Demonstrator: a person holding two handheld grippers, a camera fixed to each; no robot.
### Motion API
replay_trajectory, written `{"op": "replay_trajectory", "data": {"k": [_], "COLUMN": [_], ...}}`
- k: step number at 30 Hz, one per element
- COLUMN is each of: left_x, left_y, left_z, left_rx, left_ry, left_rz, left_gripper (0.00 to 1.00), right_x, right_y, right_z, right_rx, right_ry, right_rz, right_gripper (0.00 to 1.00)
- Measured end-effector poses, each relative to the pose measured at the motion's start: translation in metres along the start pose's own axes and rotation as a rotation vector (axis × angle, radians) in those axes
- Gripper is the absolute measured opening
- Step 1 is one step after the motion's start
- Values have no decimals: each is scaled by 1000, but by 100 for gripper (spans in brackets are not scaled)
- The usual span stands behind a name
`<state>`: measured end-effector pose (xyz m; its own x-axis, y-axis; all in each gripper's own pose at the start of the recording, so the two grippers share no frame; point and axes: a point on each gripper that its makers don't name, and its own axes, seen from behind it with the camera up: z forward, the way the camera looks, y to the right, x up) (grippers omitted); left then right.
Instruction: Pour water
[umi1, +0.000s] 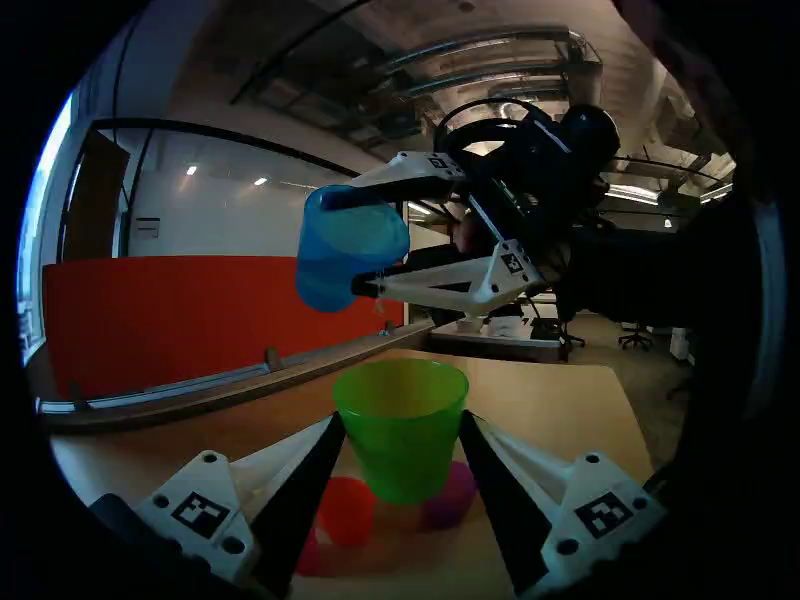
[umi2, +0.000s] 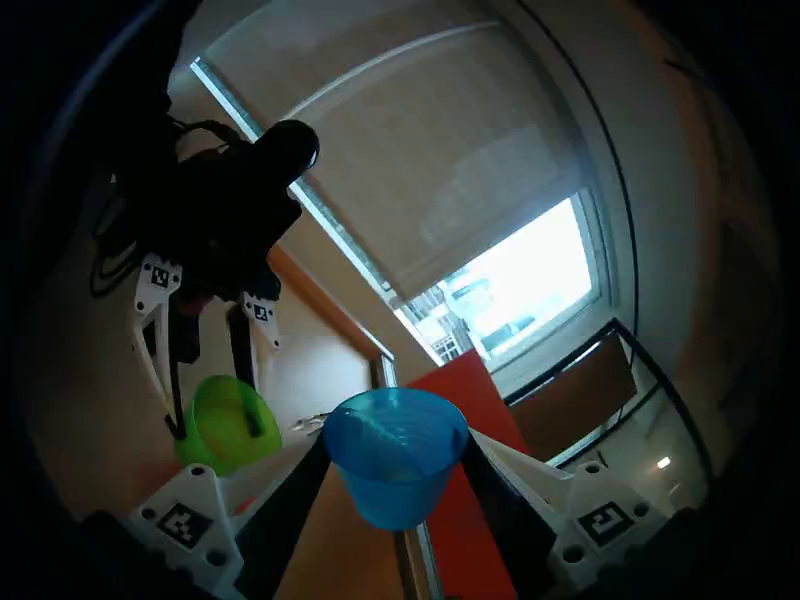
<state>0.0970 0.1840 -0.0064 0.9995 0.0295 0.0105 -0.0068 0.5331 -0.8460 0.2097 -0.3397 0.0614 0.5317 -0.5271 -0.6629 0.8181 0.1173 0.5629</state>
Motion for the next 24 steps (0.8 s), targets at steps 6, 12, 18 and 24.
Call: {"op": "replay_trajectory", "data": {"k": [6, 12, 18, 24], "left_x": [1, 0, 1, 1], "left_y": [0, -2, -2, -2], "left_z": [0, 1, 1, 1], "left_rx": [0, 2, 3, 4], "left_ry": [0, 0, 0, 0], "left_rz": [3, 2, 4, 4], "left_gripper": [83, 83, 83, 83], "right_x": [0, 1, 0, 0], "right_y": [0, 1, 3, 5], "right_z": [0, 0, 0, -1], "right_rx": [-2, -3, -9, -14], "right_ry": [1, 1, 1, 4], "right_rz": [-20, -31, -39, -49], "right_gripper": [91, 91, 91, 92]}}
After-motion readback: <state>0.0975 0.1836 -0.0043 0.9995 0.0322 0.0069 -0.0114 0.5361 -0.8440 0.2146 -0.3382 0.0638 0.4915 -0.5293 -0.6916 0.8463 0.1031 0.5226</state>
